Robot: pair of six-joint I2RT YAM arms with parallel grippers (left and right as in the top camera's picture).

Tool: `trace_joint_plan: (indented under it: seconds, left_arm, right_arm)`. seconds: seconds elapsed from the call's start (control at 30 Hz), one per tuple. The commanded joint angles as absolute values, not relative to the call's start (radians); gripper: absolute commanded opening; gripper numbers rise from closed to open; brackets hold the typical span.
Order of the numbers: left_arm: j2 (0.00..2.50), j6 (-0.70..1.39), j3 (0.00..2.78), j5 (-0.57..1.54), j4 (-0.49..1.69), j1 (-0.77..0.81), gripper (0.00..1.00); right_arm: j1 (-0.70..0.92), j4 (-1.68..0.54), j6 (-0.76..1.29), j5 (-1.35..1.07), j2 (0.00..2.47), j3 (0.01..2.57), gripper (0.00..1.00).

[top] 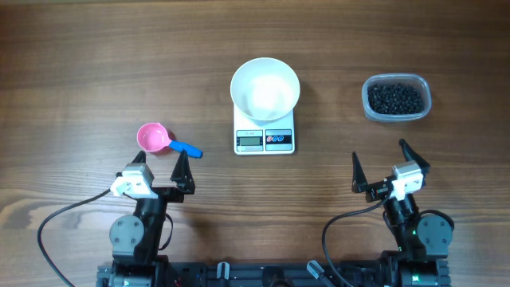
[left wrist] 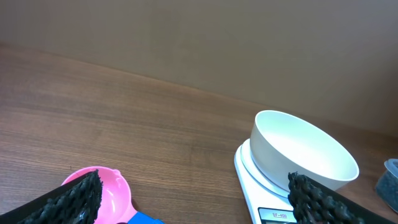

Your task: Scoop item into bowl and weigh 150g on scale

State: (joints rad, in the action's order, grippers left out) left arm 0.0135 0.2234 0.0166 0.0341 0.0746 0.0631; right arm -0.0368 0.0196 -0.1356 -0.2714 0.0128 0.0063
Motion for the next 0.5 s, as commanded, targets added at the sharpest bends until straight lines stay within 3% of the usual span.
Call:
trace_joint_plan:
  seconds: [0.0,0.3,0.47]
  left_arm:
    - [0.007,0.229,0.006,0.025,0.074,0.056,1.0]
    - [0.007,0.244,0.025,0.033,0.087,0.056,1.0]
    - [0.007,0.244,0.124,0.032,0.252,0.056,1.0]
  right_arm:
    - [-0.031,0.022,-0.13,-0.262,0.002,0.005,1.0]
    - [-0.031,0.022,-0.13,-0.262,0.002,0.005,1.0]
    - [-0.031,0.022,-0.13,-0.262,0.002,0.005,1.0]
